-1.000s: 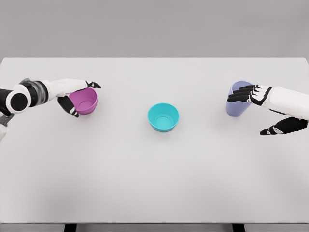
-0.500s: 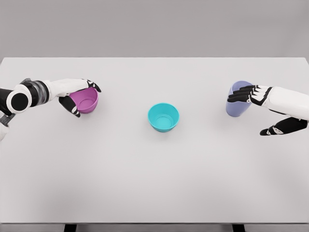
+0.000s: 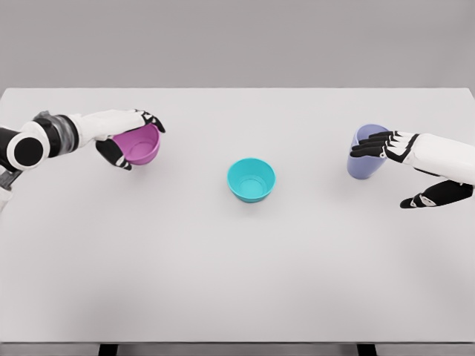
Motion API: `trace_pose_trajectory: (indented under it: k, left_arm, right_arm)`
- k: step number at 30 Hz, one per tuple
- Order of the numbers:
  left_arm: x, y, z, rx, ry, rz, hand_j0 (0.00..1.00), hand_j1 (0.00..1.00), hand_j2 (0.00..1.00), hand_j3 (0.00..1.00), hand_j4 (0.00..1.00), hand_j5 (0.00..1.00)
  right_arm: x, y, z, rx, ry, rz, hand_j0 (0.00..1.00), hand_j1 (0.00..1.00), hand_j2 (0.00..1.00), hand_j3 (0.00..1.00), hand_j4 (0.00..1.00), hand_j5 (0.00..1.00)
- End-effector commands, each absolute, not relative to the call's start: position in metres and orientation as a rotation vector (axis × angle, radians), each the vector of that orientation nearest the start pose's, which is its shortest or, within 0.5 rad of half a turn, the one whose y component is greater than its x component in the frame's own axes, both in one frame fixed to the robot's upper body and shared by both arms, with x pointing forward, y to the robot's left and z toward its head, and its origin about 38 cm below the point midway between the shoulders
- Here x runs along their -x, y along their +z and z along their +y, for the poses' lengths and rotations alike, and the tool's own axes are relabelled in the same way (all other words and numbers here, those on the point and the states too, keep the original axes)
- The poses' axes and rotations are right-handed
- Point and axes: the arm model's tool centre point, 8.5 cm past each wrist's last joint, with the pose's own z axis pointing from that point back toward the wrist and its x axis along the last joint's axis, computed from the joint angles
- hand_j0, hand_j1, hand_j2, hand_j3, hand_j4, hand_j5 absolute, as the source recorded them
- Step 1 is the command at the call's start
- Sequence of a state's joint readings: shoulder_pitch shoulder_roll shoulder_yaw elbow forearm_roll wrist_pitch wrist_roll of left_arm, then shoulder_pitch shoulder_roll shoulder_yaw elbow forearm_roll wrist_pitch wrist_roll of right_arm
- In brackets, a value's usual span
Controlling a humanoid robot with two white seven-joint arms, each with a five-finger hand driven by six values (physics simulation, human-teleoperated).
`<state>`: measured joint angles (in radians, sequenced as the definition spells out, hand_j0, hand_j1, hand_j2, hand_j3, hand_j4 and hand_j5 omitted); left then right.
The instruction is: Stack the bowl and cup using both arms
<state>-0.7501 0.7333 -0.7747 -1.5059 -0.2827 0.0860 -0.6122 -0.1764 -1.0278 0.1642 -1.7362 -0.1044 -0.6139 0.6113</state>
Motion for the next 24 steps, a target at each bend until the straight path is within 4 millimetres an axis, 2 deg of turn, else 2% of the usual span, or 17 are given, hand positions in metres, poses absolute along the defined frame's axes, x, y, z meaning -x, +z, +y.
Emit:
trace_pose_trajectory:
  k: [1,18,24]
  left_arm:
    - [-0.467,0.208,0.264,-0.414,-1.695,-1.114,0.62,0.62,0.62,0.62,0.62,0.62]
    - [-0.447,0.242,0.233,-0.420,-1.804,-1.232,0.62,0.62,0.62,0.62,0.62,0.62]
    - [-0.441,0.242,0.219,-0.406,-1.856,-1.238,0.62,0.62,0.62,0.62,0.62,0.62]
  right_arm:
    - [-0.343,0.265,-0.358,0.134,1.784,-1.663,1.00,1.00,1.00,1.00,1.00,1.00]
    - [-0.343,0.263,-0.358,0.131,1.785,-1.658,1.00,1.00,1.00,1.00,1.00,1.00]
    - [-0.340,0.258,-0.360,0.120,1.783,-1.638,1.00,1.00,1.00,1.00,1.00,1.00]
